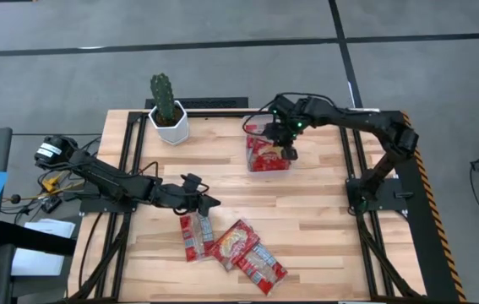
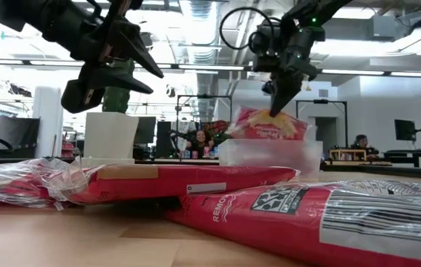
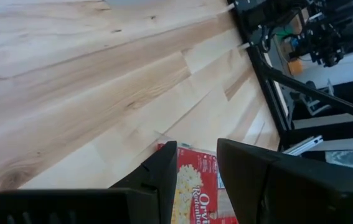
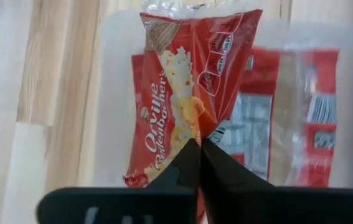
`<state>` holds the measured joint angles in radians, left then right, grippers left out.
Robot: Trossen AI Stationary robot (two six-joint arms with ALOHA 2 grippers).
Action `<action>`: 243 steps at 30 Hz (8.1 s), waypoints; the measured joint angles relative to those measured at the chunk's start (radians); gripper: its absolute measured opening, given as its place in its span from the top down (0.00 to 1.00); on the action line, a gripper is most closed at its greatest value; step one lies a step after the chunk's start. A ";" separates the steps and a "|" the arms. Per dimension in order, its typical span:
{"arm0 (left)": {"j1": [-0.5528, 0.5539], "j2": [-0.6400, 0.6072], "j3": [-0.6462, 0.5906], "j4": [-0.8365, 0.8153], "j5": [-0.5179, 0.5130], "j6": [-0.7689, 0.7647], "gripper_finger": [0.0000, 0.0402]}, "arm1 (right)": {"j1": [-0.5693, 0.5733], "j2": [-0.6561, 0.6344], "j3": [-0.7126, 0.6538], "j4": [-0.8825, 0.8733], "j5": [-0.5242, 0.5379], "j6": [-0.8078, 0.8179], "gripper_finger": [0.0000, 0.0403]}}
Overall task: Sort popcorn bags into baskets
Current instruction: Put the popcorn bag into the transparent bin
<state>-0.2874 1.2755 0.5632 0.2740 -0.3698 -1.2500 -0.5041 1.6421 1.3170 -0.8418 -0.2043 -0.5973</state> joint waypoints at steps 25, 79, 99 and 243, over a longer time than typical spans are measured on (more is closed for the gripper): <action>0.010 0.000 0.001 -0.005 0.014 0.052 0.62 | 0.085 -0.001 0.127 -0.017 0.145 0.073 0.81; -0.155 -0.001 0.145 -0.120 0.106 0.081 0.67 | 0.089 -0.050 -0.190 0.416 0.076 0.364 0.82; -0.500 0.000 0.163 -0.423 -0.181 -0.367 0.67 | 0.072 0.048 -0.084 0.315 0.104 0.395 0.82; 0.017 -0.082 0.029 0.580 -0.343 0.523 0.94 | 0.626 -0.165 -0.097 0.853 0.628 1.179 0.32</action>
<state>-0.2704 1.1930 0.5926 0.8542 -0.7128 -0.7268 0.1219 1.4769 1.2205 0.0117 0.4239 0.5820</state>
